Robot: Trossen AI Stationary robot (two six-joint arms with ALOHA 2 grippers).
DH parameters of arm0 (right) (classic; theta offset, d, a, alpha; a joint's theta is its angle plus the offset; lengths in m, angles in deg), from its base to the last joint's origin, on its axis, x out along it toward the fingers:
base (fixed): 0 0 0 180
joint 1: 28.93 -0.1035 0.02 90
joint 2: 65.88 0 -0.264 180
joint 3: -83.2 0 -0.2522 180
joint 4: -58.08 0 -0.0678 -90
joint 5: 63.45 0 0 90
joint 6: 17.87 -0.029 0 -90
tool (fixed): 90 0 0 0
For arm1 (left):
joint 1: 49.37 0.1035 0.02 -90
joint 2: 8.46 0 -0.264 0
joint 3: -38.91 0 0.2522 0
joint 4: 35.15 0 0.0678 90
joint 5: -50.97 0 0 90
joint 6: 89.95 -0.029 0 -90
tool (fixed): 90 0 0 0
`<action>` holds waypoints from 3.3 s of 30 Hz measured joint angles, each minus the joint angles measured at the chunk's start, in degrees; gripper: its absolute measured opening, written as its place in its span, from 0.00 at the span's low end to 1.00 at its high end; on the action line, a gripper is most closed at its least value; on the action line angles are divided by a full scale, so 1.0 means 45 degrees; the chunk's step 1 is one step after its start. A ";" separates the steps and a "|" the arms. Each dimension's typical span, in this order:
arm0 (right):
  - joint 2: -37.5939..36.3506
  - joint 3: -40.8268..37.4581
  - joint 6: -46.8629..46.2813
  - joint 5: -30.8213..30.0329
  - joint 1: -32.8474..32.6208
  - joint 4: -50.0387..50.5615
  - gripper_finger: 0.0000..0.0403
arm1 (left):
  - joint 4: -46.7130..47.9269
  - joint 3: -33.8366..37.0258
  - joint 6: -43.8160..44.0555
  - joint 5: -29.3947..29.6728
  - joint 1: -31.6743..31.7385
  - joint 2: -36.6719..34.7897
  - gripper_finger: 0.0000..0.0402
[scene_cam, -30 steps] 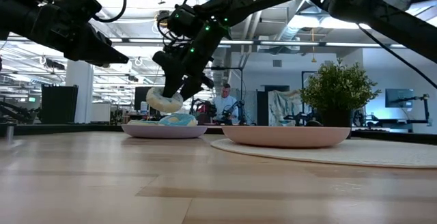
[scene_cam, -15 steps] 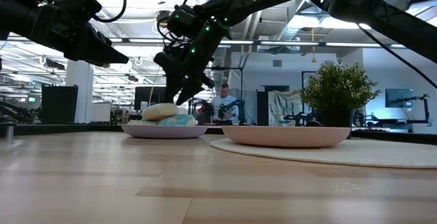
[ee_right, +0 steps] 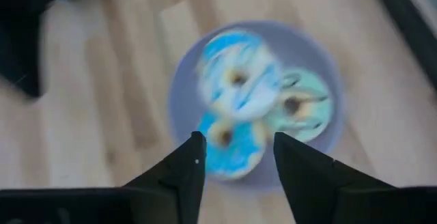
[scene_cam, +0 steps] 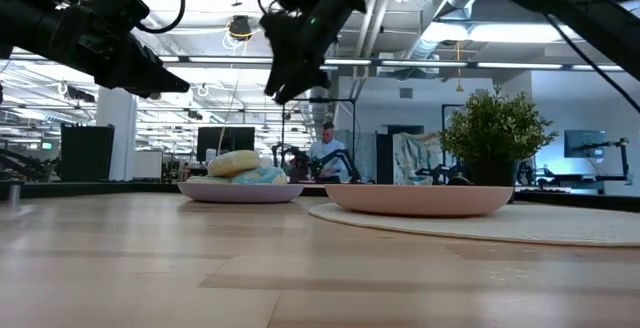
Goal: Pick & Place donuts
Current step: Put the small white donut on the pink plate
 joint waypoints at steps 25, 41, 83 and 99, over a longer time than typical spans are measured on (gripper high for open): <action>-1.4345 -2.0943 -0.6042 -0.4301 -0.6519 -0.9412 0.19 | -0.2543 -0.0403 0.1990 0.0326 -0.0733 0.1863 0.00; -1.7317 -2.4695 -0.5789 -0.8363 -0.8641 -1.0707 0.19 | 0.3683 -0.6641 0.6718 0.3715 -0.4996 0.8871 0.00; -1.7563 -2.5193 -0.5184 -0.8424 -1.2052 -1.0886 0.19 | 1.3504 -1.3097 2.0505 0.1132 -0.8403 1.4496 0.49; -1.9671 -2.5993 -0.5365 -0.9038 -1.2896 -1.1650 0.19 | 1.2338 -1.3189 2.1744 -0.2776 -0.8242 1.5188 0.52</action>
